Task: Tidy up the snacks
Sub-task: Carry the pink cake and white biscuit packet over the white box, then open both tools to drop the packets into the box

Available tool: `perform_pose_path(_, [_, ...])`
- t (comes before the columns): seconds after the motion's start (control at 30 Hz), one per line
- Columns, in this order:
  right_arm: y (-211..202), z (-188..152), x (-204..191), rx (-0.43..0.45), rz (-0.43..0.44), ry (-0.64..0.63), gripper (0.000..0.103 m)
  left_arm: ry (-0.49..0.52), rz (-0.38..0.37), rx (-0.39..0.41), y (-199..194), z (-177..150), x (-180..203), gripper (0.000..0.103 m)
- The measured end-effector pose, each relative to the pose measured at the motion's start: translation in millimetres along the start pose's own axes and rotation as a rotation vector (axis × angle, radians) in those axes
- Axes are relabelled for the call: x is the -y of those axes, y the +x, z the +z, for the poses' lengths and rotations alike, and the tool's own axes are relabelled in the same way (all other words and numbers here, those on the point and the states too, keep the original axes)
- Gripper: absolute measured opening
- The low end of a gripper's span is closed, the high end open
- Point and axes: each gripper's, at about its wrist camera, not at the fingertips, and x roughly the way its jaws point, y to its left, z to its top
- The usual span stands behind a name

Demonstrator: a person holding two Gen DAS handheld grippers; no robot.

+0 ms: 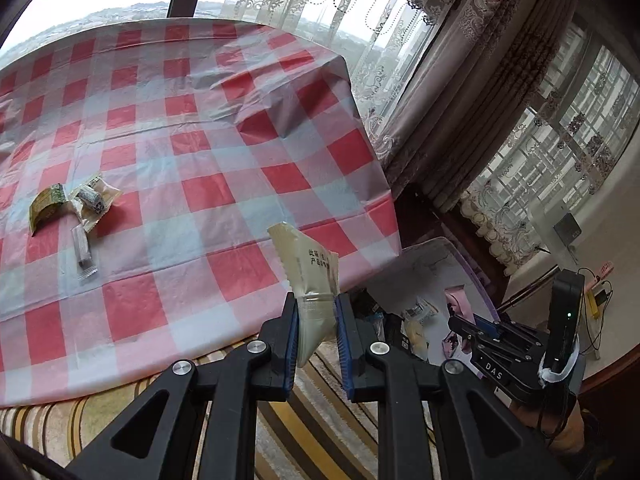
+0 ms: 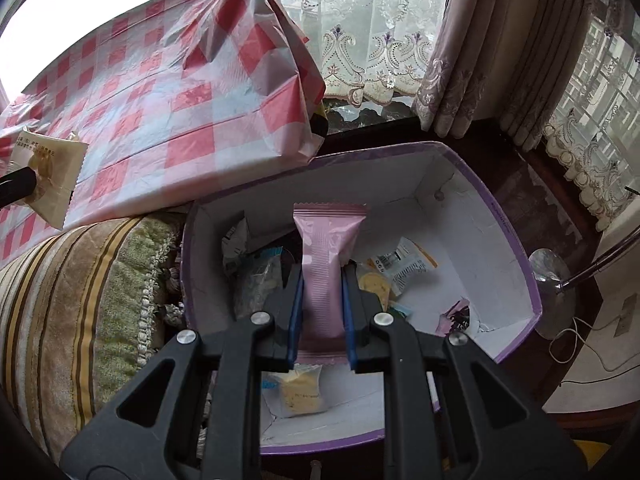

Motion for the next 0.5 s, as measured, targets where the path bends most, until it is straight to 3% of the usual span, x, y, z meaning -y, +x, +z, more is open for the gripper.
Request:
perform_pose_path(0.23, [2.4,-12.3,44.2,-0.021,-0.05,0.079,0.021,0.114,-0.102,-0.092,33.3,-8.2,64.1,0.018])
perform_pose_path(0.5, [-0.6,-12.4,62.1,-0.011,-0.048,0.127,0.022,0.188,-0.213,-0.197,59.9,-21.6,116.5,0.021])
